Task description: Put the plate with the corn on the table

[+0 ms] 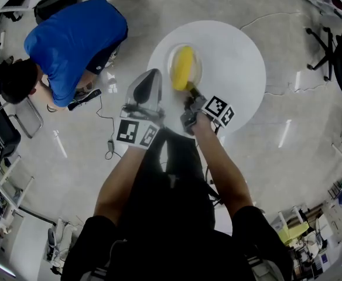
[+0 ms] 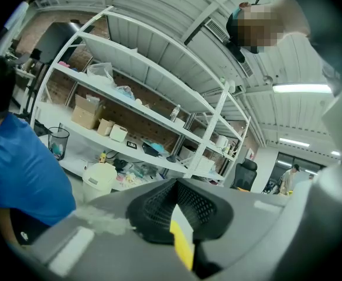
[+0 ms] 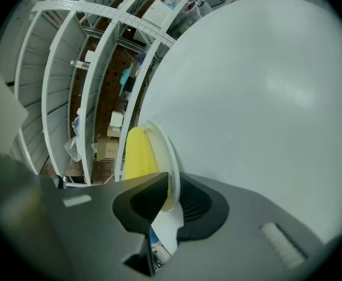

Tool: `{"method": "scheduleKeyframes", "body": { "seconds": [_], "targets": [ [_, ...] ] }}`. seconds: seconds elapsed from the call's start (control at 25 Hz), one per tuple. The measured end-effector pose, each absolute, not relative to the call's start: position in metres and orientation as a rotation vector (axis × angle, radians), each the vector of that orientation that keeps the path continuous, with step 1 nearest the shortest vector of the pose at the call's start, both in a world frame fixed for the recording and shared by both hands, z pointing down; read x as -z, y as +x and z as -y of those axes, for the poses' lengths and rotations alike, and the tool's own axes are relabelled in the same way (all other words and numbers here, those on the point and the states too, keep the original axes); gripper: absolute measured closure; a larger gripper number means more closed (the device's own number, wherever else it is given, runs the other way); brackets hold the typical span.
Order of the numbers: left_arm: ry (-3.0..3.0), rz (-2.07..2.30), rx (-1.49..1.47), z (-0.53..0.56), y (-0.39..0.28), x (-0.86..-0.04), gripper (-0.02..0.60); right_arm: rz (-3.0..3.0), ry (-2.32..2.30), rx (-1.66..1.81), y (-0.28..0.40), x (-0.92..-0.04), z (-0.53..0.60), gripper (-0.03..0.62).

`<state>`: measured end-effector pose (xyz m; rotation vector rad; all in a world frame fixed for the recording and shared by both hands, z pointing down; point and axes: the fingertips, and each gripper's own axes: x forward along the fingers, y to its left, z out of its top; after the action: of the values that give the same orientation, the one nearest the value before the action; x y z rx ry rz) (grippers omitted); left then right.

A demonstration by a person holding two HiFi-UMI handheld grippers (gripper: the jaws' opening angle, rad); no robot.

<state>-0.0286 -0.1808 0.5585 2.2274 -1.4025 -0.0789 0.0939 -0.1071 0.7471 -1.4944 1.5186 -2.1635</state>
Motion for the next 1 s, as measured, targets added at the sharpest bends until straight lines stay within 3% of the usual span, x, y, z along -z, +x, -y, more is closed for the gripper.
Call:
{"method": "scheduleKeyframes", "body": {
  "seconds": [1.0],
  "targets": [
    [2.222,1.405,0.102,0.1811,-0.0378,-0.5512,0.580,-1.528,-1.605,2.168,0.1001,-0.7439,0.1019,0.509]
  ]
}}
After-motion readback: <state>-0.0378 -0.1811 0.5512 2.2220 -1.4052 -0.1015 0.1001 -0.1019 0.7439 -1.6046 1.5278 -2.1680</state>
